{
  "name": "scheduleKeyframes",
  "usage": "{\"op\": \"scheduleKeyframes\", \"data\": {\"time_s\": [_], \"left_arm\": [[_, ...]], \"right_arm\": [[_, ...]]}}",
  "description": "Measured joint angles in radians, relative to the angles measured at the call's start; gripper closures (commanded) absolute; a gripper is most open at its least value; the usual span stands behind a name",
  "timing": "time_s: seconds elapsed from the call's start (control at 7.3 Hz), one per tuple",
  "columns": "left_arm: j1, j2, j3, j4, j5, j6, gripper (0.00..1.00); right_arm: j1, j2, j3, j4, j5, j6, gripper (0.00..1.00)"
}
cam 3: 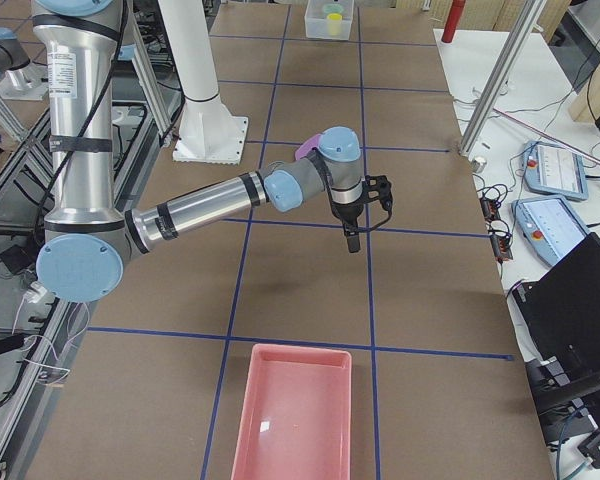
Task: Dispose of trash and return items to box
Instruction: 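Carry the green bowl into the clear bin and release it, then reach the right gripper toward the purple cloth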
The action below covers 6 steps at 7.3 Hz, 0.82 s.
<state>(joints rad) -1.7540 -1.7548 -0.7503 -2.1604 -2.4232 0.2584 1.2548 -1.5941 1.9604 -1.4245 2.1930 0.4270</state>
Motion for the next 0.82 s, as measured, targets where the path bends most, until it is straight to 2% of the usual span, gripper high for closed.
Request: {"op": "scheduleKeyframes", "data": {"time_s": [0.27, 0.41, 0.68, 0.82], "left_arm": [[0.000, -0.002, -0.118, 0.081, -0.026, -0.003, 0.01], [-0.003, 0.004, -0.208, 0.151, -0.029, -0.004, 0.01], [-0.005, 0.080, -0.446, 0.280, -0.018, -0.042, 0.01], [0.008, 0.137, -0.570, 0.311, -0.008, -0.120, 0.01]], "right_arm": [[0.000, 0.001, 0.000, -0.001, 0.001, 0.004, 0.00], [0.000, 0.001, 0.000, -0.001, 0.002, 0.006, 0.00], [0.000, 0.001, -0.001, -0.001, 0.002, 0.007, 0.00], [0.000, 0.000, -0.001, -0.001, 0.003, 0.007, 0.00]]}}
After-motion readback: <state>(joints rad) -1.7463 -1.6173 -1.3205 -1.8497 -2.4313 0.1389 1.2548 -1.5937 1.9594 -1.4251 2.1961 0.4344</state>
